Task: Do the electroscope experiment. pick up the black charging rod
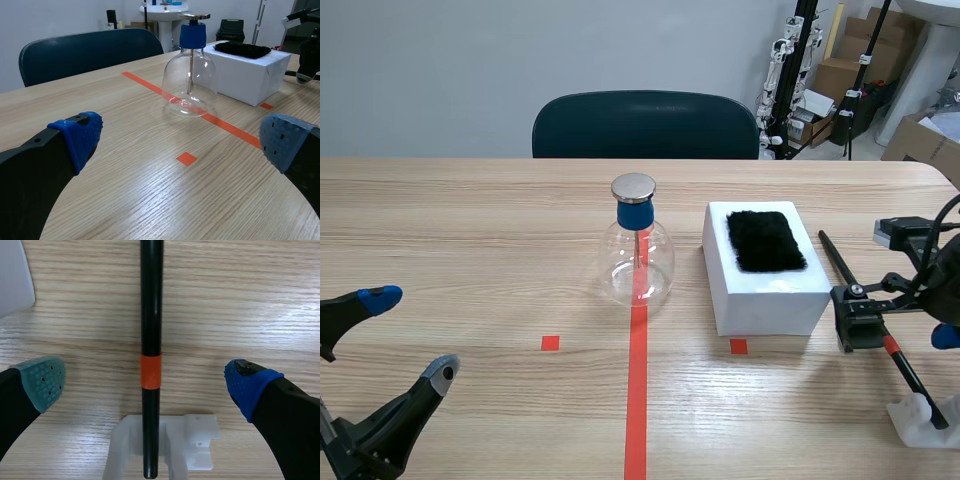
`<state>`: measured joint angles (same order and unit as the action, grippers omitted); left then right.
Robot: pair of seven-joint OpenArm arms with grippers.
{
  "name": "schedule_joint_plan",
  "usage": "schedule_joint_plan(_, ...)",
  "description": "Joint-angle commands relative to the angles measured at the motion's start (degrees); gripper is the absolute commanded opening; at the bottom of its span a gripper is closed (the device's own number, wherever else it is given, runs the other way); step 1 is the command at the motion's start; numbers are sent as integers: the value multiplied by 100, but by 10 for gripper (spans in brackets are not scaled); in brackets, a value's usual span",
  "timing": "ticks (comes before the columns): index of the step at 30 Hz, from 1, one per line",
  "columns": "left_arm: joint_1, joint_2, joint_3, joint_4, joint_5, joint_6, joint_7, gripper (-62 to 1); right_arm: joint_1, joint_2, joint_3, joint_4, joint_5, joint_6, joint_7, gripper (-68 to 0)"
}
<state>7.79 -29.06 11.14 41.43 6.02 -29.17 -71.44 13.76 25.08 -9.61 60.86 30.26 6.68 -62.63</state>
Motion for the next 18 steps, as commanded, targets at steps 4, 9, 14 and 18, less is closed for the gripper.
schedule_joint_plan(4, 31, -63, -17, 20, -44, 9, -122, 14, 146, 79, 59, -20, 24, -129, 232, 4)
schedule_joint_plan(9, 31, -63, -17, 20, -42, 7, -118, 14, 149, 81, 59, -190, 42, -129, 354, 4)
schedule_joint_plan(14, 28, -63, -17, 20, -42, 7, -114, 14, 149, 94, 59, -201, 7, -129, 278, 4)
schedule_joint_plan(18, 28, -66, -17, 20, -44, 7, -118, 14, 149, 127, 66, -201, 13, -127, 221, 4)
